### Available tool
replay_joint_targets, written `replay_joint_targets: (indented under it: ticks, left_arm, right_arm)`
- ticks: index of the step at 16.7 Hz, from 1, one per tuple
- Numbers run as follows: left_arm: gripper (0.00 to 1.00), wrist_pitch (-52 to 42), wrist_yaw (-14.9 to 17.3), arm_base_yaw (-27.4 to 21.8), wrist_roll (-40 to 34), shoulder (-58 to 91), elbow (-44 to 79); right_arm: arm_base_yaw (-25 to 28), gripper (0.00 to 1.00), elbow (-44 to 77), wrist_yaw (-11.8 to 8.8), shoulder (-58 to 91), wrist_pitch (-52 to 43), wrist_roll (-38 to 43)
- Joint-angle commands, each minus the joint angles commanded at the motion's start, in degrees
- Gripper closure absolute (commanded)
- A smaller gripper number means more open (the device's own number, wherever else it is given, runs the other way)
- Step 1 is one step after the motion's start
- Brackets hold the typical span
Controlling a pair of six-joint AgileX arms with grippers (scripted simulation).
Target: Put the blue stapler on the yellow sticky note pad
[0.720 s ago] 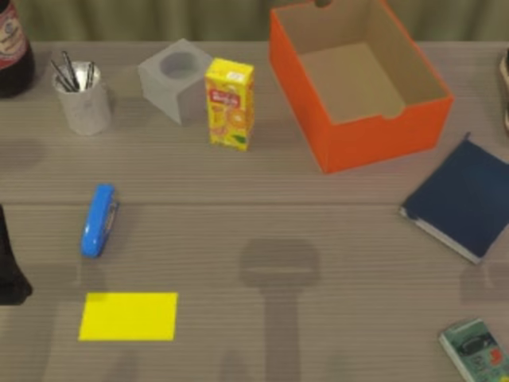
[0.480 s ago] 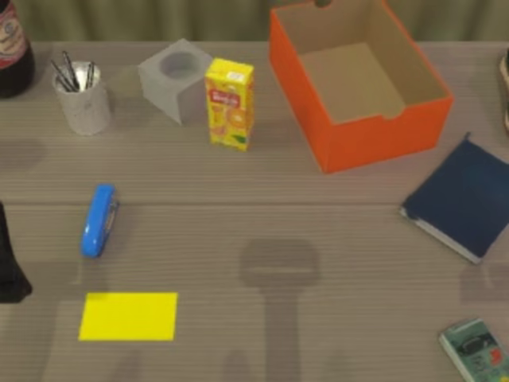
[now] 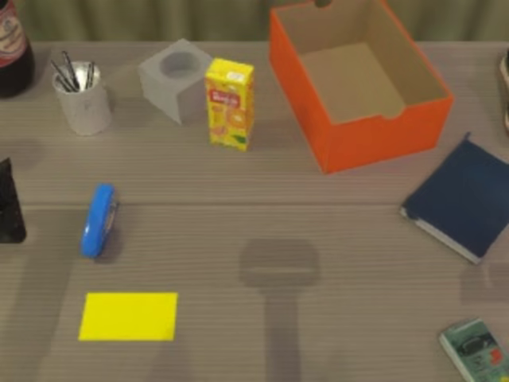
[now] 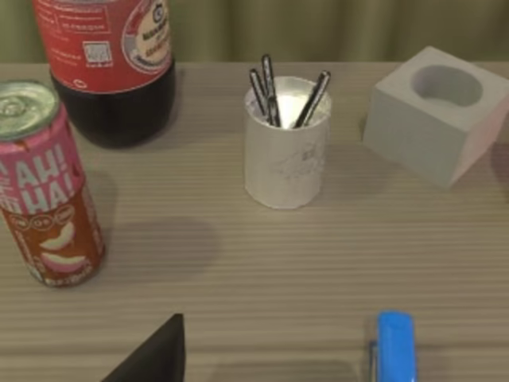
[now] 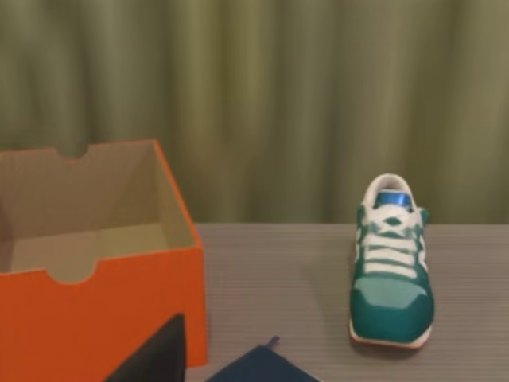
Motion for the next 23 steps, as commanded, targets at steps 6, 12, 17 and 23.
replay_joint_targets:
  ticks: [6, 12, 17, 23]
  left_arm:
    - [0.0, -20.5, -0.2, -2.8, -0.3, 37.5, 28.6]
    - [0.0, -38.5, -0.3, -5.4, -0.7, 68.5, 54.1]
    - [0.0, -47.8, -0.2, -6.8, -1.0, 85.0, 68.8]
    - [0.0, -50.0, -0.1, -7.2, -1.1, 89.2, 72.7]
  right_arm:
    - [0.0, 0.0, 0.0, 0.0, 0.0, 0.0, 0.0]
    - [0.0, 0.0, 0.0, 0.0, 0.0, 0.0, 0.0]
    - [0.0, 0.0, 0.0, 0.0, 0.0, 0.0, 0.0]
    - [0.0, 0.0, 0.0, 0.0, 0.0, 0.0, 0.0]
